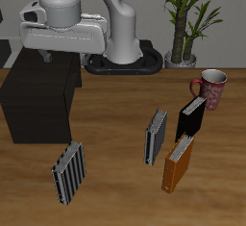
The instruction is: Place the right striped book upright on top of the shelf and place the red mug on top of the shelf
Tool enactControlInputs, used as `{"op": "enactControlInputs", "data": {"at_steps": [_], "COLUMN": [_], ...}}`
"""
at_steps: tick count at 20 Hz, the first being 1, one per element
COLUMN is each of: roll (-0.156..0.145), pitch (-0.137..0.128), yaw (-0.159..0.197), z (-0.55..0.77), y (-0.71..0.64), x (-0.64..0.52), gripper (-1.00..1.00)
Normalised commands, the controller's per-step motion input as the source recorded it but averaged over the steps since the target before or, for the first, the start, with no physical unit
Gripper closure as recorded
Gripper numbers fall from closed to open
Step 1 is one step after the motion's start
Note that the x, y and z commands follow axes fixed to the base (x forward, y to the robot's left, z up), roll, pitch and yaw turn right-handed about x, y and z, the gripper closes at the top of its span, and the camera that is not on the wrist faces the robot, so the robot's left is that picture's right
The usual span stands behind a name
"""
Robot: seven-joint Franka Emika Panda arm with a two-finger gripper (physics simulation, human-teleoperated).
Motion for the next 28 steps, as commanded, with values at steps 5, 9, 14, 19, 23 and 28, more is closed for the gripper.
{"op": "enactControlInputs", "data": {"at_steps": [5, 9, 14, 19, 23, 28], "roll": [0.001, 0.026, -0.002, -0.021, 0.022, -0.003], "pitch": [-0.01, -0.027, -0.02, -0.031, -0.008, -0.019], "yaw": [0.01, -0.016, -0.005, -0.015, -0.062, -0.006], "z": [-0.07, -0.1, -0.08, -0.09, -0.21, -0.31], "y": [-0.09, 0.15, 0.12, -0.02, -0.12, -0.03], "x": [0.31, 0.34, 0.24, 0.26, 0.29, 0.22], "gripper": [-1.0, -1.0, -1.0, -1.0, -1.0, -1.0]}}
